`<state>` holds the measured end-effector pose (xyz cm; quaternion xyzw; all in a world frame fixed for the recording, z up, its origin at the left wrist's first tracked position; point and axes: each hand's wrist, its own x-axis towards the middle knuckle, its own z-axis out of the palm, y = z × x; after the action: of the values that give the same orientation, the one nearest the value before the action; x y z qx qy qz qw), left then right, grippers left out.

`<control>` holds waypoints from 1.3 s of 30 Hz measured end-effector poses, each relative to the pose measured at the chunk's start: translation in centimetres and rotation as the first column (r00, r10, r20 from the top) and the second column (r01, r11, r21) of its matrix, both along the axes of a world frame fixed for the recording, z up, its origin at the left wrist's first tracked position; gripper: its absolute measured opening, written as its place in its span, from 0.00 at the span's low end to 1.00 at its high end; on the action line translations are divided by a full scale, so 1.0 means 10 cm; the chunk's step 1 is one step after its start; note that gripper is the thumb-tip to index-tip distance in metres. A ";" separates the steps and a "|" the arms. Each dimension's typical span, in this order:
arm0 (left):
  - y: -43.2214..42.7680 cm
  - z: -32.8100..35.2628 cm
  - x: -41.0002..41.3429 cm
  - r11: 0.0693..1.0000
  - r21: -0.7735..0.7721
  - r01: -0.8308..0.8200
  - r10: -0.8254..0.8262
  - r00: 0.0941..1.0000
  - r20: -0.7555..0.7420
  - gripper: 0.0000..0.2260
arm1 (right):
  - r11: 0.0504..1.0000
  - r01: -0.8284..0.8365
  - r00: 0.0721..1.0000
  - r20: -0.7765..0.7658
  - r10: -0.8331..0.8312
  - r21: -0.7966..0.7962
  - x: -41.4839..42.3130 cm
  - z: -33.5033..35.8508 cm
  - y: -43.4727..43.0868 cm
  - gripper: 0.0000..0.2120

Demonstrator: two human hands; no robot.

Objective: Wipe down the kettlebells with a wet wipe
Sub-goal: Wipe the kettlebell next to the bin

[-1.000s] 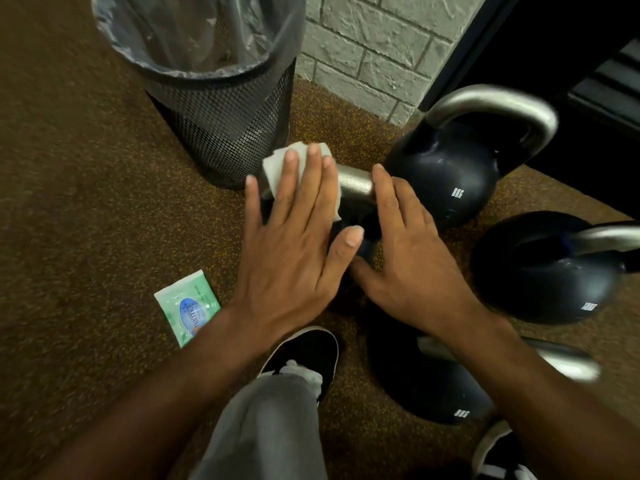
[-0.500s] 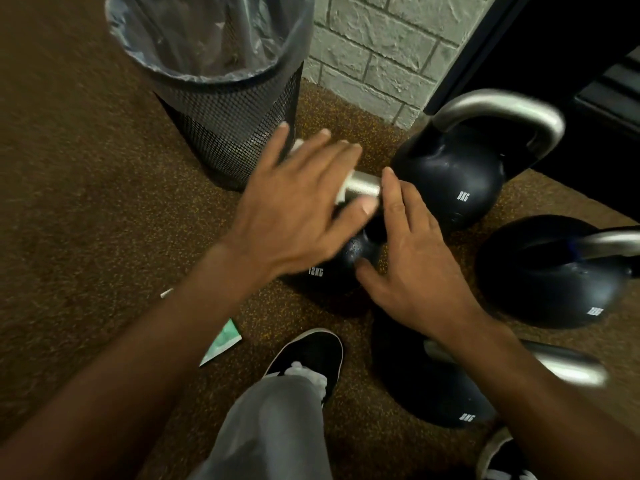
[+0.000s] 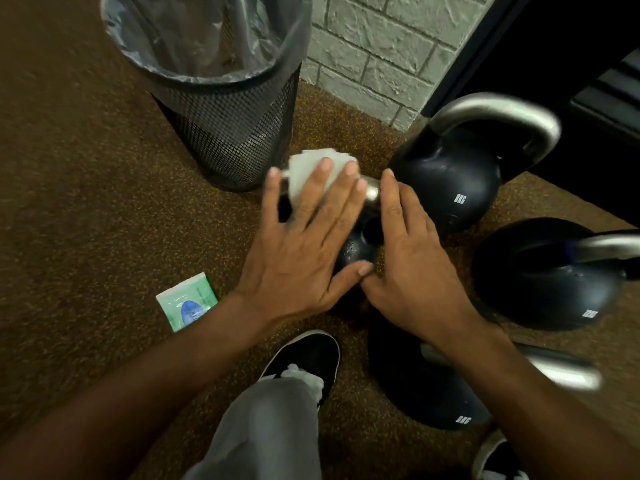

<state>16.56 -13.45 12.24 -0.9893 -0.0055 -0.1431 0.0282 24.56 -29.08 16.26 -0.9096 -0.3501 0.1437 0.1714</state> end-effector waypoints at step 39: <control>0.15 0.32 -0.05 0.935 -0.354 0.033 -0.073 0.992 -0.100 0.34 | 0.999 -0.008 1.000 -0.009 0.008 -0.033 0.02 0.04 -0.04 0.48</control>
<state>16.07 -11.95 15.45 -0.9846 -0.0027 -0.0850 -0.1528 24.81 -29.45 16.65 -0.9103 -0.3506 0.1542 0.1573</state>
